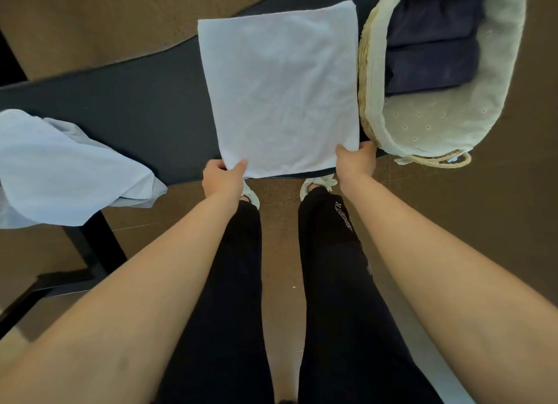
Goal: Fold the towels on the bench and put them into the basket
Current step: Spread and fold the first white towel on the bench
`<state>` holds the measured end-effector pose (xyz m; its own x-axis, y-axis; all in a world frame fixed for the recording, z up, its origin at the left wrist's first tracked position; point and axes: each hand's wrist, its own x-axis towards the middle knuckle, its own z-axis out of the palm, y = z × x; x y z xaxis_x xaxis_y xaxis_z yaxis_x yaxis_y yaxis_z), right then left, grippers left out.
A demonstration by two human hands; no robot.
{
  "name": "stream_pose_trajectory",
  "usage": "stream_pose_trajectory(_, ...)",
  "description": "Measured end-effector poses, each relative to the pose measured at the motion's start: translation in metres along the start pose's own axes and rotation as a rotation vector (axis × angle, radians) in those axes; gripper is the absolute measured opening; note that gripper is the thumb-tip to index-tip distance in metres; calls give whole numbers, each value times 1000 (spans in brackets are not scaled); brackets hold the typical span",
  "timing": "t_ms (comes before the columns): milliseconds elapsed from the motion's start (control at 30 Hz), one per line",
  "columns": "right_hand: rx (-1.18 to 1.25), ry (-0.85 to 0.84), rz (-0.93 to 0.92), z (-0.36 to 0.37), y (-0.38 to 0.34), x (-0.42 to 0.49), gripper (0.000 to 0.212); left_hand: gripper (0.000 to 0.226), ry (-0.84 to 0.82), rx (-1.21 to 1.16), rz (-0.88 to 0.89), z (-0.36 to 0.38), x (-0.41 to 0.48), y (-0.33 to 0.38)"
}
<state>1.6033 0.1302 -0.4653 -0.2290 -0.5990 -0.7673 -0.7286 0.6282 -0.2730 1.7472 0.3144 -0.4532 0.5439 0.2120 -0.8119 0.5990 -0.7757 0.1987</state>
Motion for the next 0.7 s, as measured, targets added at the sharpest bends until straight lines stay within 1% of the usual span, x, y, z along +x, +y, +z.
stream_pose_trajectory(33,10,-6,0,0,0,-1,29,21,-23,9,20,-2,2,-1)
stream_pose_trajectory(67,12,-11,-3,0,0,-1,26,17,-37,9,35,-5,4,-3)
stream_pose_trajectory(133,-19,-32,-25,-2,0,-2,22,21,-35,-12,52,-11,6,-8)
stream_pose_trajectory(200,-78,-68,-43,-5,1,-5,14,21,-36,-46,55,-18,7,-12)
stream_pose_trajectory(300,-99,-119,-53,-11,11,-13,20,20,-61,-85,40,-27,8,-22)
stream_pose_trajectory(433,-107,-205,3,-17,35,-28,11,20,-65,-99,3,-42,3,-45)
stream_pose_trajectory(533,-133,-235,28,-21,47,-44,24,20,-40,-129,-9,-55,-4,-55)
stream_pose_trajectory(600,-149,-202,-35,-25,50,-57,35,25,-21,-174,23,-63,-10,-54)
stream_pose_trajectory(700,-43,-206,-147,-29,45,-70,51,30,-18,-203,143,-75,-15,-40)
